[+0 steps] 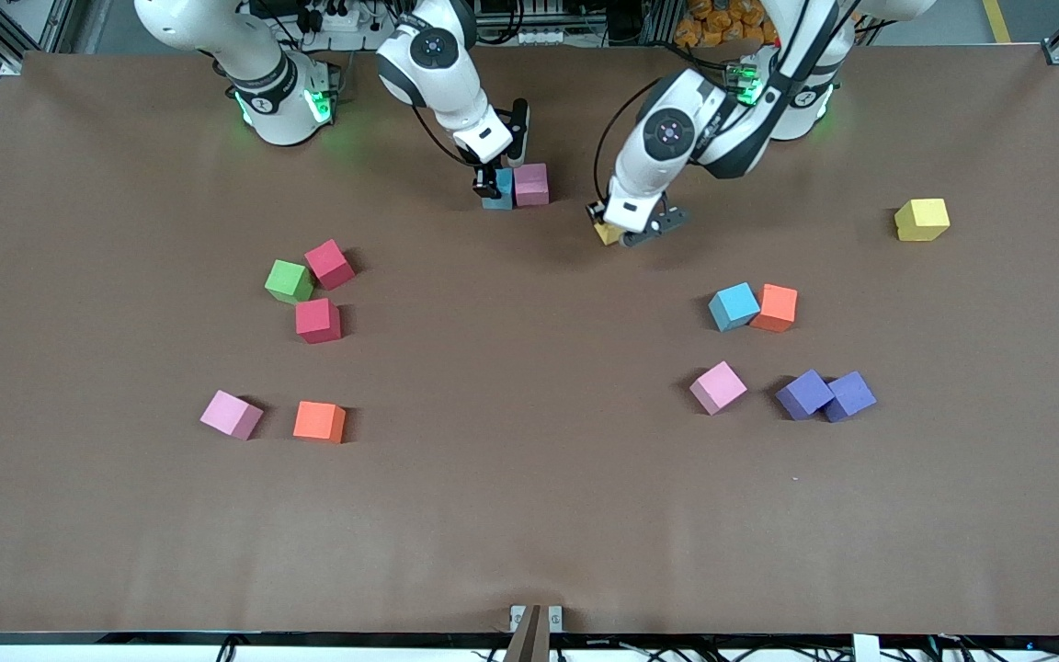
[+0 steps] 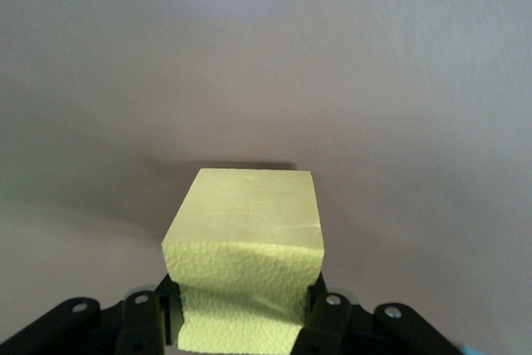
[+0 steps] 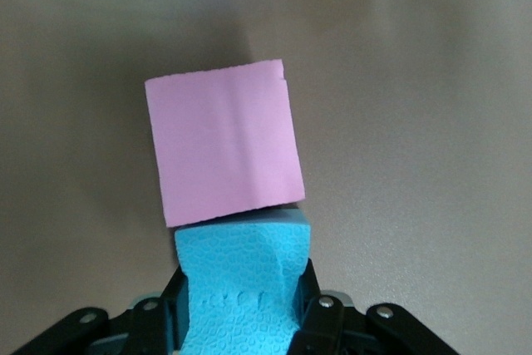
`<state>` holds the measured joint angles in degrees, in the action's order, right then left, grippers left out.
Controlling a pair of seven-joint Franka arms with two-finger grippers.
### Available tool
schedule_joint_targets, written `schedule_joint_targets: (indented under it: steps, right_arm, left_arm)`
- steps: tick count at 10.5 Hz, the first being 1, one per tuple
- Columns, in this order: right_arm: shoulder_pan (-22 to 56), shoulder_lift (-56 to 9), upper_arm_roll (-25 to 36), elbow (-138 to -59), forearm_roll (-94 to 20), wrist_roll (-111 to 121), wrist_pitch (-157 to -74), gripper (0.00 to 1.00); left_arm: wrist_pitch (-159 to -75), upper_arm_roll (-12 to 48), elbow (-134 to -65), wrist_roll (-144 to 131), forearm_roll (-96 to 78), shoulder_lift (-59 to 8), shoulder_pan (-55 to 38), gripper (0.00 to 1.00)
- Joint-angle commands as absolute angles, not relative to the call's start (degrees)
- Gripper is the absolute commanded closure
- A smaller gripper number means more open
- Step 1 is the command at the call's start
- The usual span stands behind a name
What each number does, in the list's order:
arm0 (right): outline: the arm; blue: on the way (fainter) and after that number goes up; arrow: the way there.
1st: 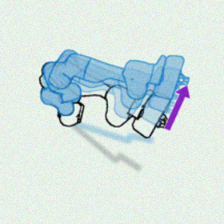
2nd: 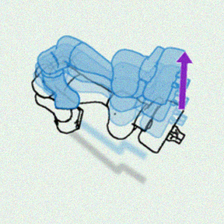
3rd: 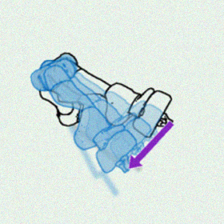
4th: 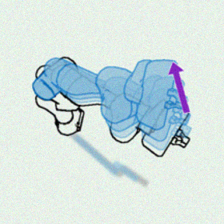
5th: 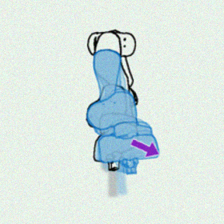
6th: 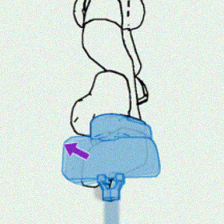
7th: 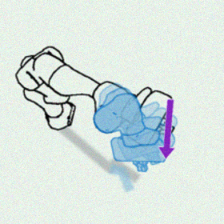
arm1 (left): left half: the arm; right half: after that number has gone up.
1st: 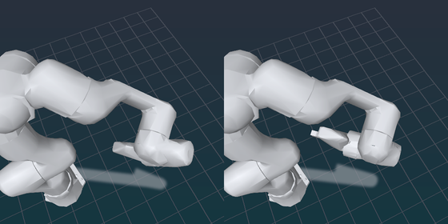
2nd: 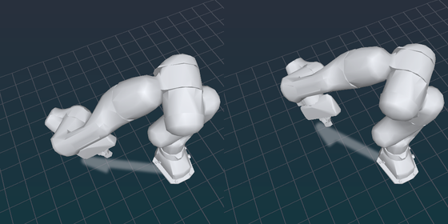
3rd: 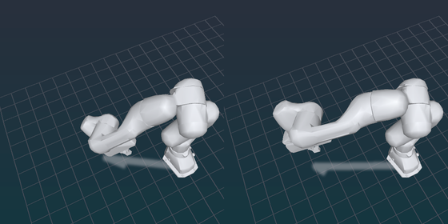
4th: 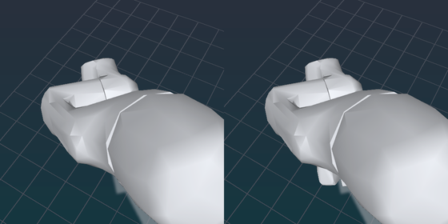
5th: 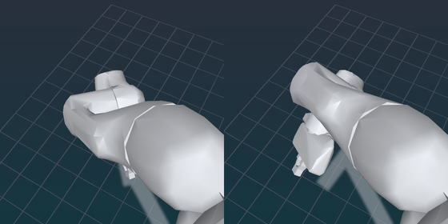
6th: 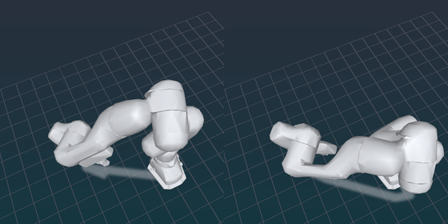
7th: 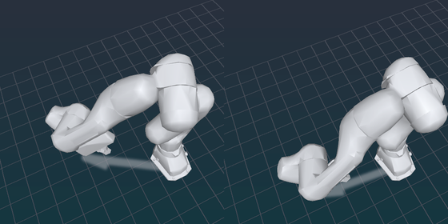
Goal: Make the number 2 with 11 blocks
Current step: 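Release cyan beside pink with the right gripper while the left gripper lifts yellow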
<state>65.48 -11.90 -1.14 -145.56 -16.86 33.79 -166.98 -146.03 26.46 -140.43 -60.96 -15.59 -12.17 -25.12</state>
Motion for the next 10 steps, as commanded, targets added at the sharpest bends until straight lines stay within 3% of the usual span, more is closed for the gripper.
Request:
schedule_joint_targets:
  steps: [1, 3, 4, 5, 8, 10]
  right_arm:
    - [67.9, -15.1, -1.0, -145.5, -18.2, 32.4, -170.2, 0.96]
    - [68.1, -15.1, -1.0, -145.4, -18.2, 32.4, -170.2, 0.96]
    - [68.0, -15.1, -1.0, -145.3, -18.2, 32.4, -170.2, 0.88]
    - [67.7, -15.0, -1.0, -145.3, -18.2, 32.4, -170.2, 0.01]
    - [67.0, -14.2, -1.0, -145.4, -18.2, 32.8, -170.1, 0.00]
    - [65.9, -13.3, -1.0, -145.4, -18.2, 32.5, -169.8, 0.00]
  left_arm:
    - [-140.9, 28.2, -139.9, -56.8, -11.7, -9.3, -25.3, 0.55]
    - [-136.5, 28.0, -139.9, -48.9, -10.0, -7.3, -24.5, 0.56]
    - [-135.2, 28.2, -139.9, -44.9, -10.0, -6.4, -23.3, 0.57]
    - [-134.3, 28.2, -139.9, -41.2, -9.9, -5.7, -22.9, 0.58]
    - [-133.2, 28.9, -139.8, -33.2, -7.9, -4.1, -22.2, 0.59]
    - [-126.2, 30.1, -137.3, -28.4, -3.3, -4.0, -22.1, 0.66]
